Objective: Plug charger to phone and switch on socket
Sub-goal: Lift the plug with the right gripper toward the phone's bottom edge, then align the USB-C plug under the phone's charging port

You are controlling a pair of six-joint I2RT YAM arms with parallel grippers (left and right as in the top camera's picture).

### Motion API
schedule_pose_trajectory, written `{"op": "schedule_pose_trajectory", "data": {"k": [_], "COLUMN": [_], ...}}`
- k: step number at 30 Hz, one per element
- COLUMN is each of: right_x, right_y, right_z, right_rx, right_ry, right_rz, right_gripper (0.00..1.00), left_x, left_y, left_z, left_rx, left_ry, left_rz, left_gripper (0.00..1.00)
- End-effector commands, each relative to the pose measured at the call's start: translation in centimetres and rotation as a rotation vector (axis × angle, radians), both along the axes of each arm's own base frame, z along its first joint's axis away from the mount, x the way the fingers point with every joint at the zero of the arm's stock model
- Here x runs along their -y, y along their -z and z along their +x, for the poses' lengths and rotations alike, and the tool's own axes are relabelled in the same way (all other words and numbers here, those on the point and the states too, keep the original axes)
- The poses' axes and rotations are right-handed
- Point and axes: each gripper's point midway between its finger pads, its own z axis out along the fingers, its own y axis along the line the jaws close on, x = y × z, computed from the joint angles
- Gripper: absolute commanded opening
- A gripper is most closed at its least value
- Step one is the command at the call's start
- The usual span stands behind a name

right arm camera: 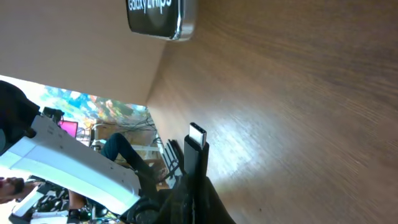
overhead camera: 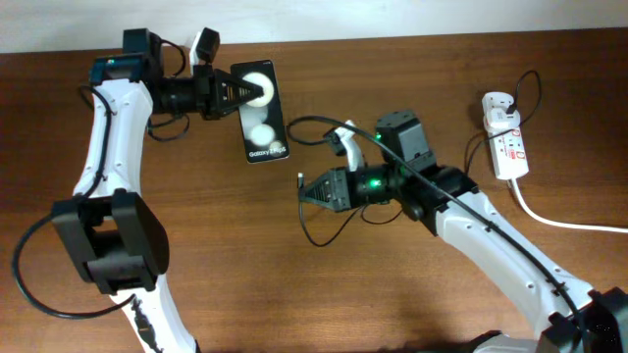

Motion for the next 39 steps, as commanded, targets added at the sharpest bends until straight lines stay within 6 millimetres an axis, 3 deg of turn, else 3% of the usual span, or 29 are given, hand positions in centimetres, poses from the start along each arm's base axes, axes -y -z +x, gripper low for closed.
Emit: {"op": "schedule_pose_trajectory", "data": {"k": [1, 12, 20, 29, 39], "right_x": [-0.5, -2.2, -2.6, -2.2, -2.2], "right_y": [-0.5, -0.2, 0.9, 1.0, 0.7], "right_z": [-0.6, -1.5, -1.6, 0.3, 1.1], "right_rx": [0.004, 0.105, 0.201, 0.297, 0.327], "right_ry": [-0.005, -0.057, -0.067, -0.009, 0.019], "right_rz": [0.003, -0.023, -0.093, -0.139, -0.145], "right_gripper": [0.04, 0.04, 0.04, 0.04, 0.04], "left_x": [0.6, 4.0, 4.0, 4.0, 3.8], "left_y": [-1.5, -0.3, -0.3, -0.2, 1.3], "left_z": [-0.4, -1.6, -1.7, -1.8, -1.7], "left_rx": [0.029, 0.017, -0.017, -0.028, -0.051], "left_ry": [0.027, 0.096, 0.093, 0.093, 0.076], "left_rz": [-0.075, -0.004, -0.005, -0.005, 0.084], "left_gripper": [0.00, 0.00, 0.00, 0.00, 0.00]}}
